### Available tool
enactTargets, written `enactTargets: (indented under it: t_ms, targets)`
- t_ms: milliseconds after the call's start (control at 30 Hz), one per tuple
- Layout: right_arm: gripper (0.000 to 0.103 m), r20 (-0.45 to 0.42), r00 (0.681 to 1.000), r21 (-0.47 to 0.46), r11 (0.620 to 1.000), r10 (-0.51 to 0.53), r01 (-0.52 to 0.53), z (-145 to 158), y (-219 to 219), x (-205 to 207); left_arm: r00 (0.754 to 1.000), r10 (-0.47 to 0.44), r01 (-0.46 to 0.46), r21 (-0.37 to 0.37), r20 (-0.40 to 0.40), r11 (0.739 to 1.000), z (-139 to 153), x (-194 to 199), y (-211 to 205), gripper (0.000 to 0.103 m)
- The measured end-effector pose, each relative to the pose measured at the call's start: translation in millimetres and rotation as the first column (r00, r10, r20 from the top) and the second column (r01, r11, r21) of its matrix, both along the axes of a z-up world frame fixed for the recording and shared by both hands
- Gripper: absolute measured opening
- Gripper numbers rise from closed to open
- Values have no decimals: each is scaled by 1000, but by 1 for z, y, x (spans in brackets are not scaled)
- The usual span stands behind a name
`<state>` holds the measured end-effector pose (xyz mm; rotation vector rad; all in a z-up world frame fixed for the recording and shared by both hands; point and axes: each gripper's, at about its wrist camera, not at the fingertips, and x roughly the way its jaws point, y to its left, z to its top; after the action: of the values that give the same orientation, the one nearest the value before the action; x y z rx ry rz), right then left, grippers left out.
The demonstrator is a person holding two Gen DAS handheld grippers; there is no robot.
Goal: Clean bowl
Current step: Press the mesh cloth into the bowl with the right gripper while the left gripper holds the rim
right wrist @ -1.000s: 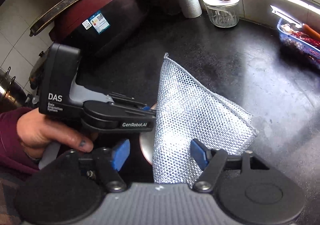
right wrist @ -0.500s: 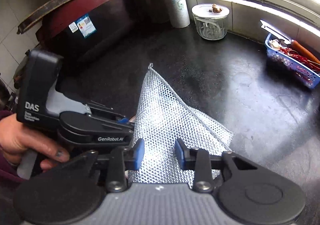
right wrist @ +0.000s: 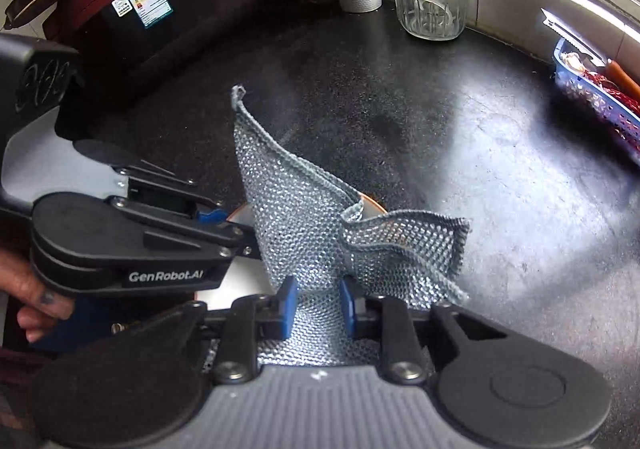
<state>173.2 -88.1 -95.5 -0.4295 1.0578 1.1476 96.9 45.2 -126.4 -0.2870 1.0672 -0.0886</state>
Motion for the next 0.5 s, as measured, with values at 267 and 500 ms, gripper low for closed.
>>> enactTargets:
  t_ms: [267, 500]
  targets:
    - [21, 33, 999, -15, 1000, 11, -11, -1, 1, -5, 1000, -25, 25, -10, 8, 1000, 2, -1, -1, 10]
    - [19, 66, 998, -36, 999, 23, -20, -3, -1, -12, 995, -77, 74, 53, 60, 996, 9, -3, -15, 12]
